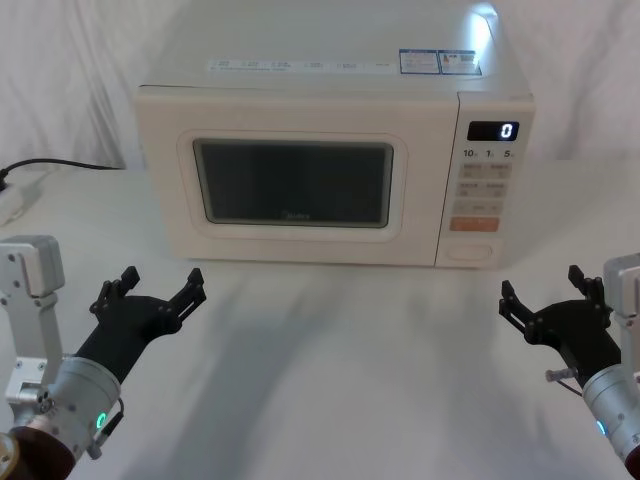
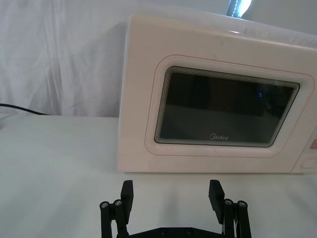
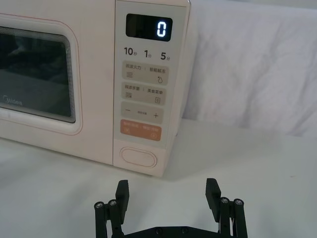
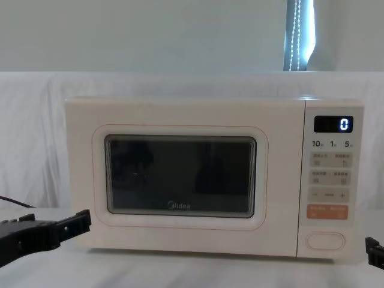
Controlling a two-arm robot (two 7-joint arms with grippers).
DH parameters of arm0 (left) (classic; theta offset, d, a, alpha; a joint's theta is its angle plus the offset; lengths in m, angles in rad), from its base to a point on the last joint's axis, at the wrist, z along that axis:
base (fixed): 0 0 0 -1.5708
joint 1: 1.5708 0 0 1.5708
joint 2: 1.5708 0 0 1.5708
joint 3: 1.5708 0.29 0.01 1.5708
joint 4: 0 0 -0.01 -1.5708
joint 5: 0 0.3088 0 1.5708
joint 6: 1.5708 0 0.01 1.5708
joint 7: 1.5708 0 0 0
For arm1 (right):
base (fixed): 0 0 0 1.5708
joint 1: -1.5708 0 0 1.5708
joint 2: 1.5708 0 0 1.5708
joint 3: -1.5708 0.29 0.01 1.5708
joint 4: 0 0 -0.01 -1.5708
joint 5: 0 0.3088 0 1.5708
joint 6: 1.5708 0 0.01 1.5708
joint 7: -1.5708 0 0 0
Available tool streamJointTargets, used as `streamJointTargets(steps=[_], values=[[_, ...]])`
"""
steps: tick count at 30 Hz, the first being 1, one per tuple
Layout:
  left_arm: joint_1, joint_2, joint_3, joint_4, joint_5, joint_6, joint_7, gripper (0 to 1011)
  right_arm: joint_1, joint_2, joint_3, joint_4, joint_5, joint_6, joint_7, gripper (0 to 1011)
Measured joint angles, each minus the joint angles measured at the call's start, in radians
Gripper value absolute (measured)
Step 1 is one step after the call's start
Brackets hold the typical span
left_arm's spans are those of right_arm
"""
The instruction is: Press the button to open the microwave door with one hand; close the microwave door with the other hand.
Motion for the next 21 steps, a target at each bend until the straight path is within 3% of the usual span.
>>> streamJointTargets(steps=[21], values=[[-0.001, 0.001, 0.0, -0.002, -0.001, 0.0, -0.002, 1001, 0.0, 0.0, 0.0, 0.0, 0.0, 0.0, 0.0, 1002]])
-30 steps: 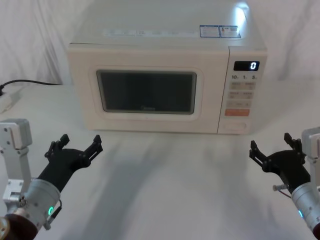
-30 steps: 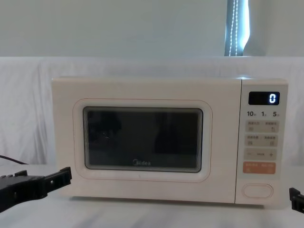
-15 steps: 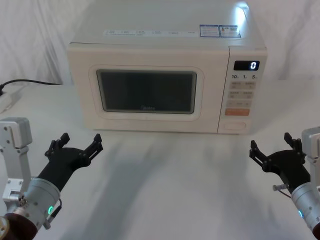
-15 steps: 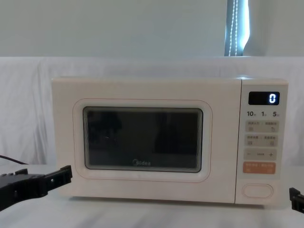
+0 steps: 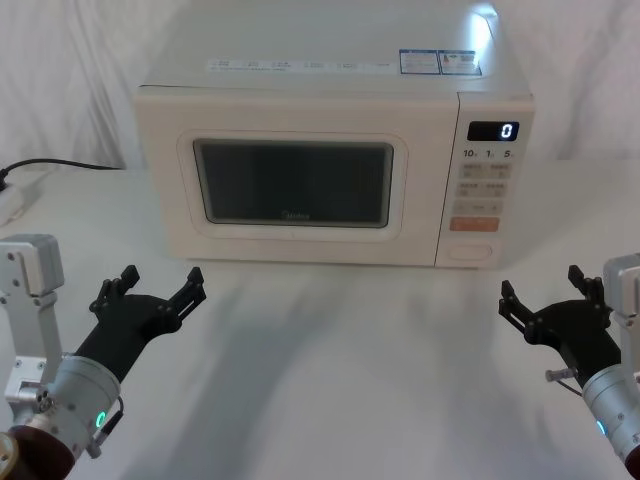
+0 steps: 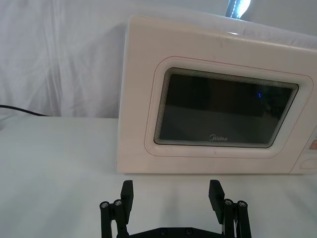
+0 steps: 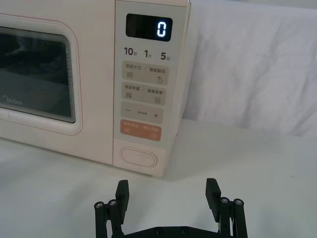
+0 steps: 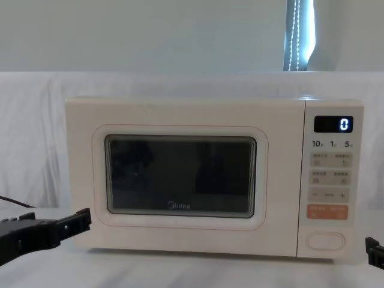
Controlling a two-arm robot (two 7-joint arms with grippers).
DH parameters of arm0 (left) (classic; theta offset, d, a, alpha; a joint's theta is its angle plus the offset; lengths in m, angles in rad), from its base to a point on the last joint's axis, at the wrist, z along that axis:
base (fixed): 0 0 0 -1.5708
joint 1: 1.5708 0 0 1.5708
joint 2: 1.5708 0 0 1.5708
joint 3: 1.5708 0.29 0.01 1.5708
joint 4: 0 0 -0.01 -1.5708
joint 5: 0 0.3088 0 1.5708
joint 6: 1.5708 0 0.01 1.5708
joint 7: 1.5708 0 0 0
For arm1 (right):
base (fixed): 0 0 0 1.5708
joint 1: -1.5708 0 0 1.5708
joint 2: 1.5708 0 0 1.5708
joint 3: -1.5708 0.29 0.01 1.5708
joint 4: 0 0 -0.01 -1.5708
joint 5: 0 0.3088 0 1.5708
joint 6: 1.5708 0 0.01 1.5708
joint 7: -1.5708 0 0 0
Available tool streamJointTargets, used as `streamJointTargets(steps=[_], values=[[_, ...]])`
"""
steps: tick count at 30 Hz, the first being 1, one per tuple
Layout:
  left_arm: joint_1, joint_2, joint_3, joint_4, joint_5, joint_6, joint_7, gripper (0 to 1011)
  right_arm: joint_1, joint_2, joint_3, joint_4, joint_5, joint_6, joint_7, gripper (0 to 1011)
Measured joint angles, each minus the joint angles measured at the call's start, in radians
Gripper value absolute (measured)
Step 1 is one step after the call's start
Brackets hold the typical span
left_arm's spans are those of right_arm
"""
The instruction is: Press the button to open the microwave door with one hand; close the microwave door with the other hand.
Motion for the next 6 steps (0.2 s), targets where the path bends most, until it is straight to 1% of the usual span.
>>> streamJointTargets(steps=[6], values=[[0.0, 0.0, 0.0, 0.0, 0.0, 0.0, 0.0, 1001, 0.0, 0.0, 0.0, 0.0, 0.0, 0.0, 0.0, 1002]])
